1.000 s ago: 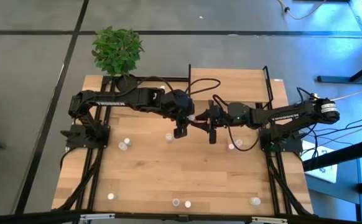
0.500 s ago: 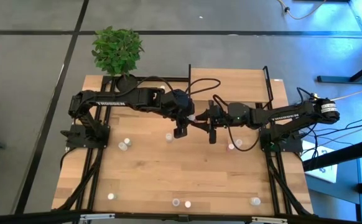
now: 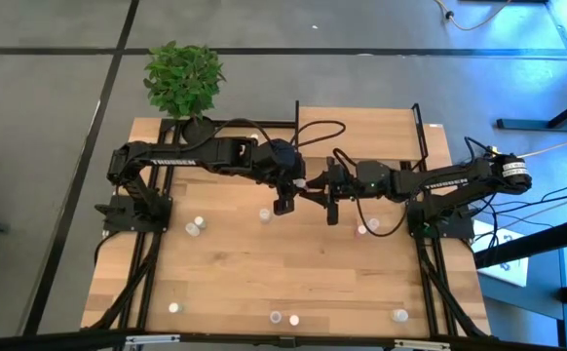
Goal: Pick and place medicine bottles onto shelf by color
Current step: Put the top left pink pill bottle on the shelf
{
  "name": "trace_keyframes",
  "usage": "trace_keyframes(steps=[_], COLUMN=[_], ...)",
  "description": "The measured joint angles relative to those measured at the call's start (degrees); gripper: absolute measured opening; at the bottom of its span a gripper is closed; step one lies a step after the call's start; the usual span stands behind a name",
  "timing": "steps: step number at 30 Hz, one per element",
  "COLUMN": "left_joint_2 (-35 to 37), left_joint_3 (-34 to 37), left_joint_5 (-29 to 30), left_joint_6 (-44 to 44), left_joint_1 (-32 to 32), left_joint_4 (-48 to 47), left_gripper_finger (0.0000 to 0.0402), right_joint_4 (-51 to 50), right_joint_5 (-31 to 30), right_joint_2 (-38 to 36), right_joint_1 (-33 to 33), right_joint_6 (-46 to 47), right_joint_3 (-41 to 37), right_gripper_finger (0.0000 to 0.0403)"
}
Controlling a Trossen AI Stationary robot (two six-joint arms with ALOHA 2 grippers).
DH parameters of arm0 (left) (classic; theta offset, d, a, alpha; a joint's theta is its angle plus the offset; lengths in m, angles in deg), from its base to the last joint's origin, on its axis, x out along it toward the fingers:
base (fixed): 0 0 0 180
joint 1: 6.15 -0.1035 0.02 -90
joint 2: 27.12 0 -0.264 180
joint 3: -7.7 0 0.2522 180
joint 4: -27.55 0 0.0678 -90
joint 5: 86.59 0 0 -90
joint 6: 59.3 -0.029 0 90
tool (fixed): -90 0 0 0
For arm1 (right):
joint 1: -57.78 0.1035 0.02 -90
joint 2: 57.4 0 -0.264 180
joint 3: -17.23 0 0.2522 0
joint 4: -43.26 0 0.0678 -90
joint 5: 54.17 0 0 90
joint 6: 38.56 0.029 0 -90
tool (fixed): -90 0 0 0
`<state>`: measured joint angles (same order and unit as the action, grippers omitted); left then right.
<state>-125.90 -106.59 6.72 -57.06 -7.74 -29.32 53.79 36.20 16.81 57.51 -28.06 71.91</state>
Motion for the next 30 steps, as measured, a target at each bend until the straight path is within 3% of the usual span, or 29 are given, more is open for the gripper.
trace_keyframes(steps=[17, 30], left_joint_2=[0.43, 5.63], left_joint_3=[0.0, 0.0], left_joint_5=[-1.33, -0.81], left_joint_6=[2.03, 0.53], left_joint_1=[-0.02, 0.03], left_joint_4=[0.06, -1.31], left_gripper_finger=[0.0151, 0.0151], right_joint_4=[-0.08, -0.11], right_joint_5=[-0.66, -0.94], right_joint_2=[0.0, 0.0], right_joint_1=[0.04, 0.0], right_joint_6=[1.12, 1.07], right_joint_3=[0.0, 0.0], right_gripper_finger=[0.0112, 0.0112])
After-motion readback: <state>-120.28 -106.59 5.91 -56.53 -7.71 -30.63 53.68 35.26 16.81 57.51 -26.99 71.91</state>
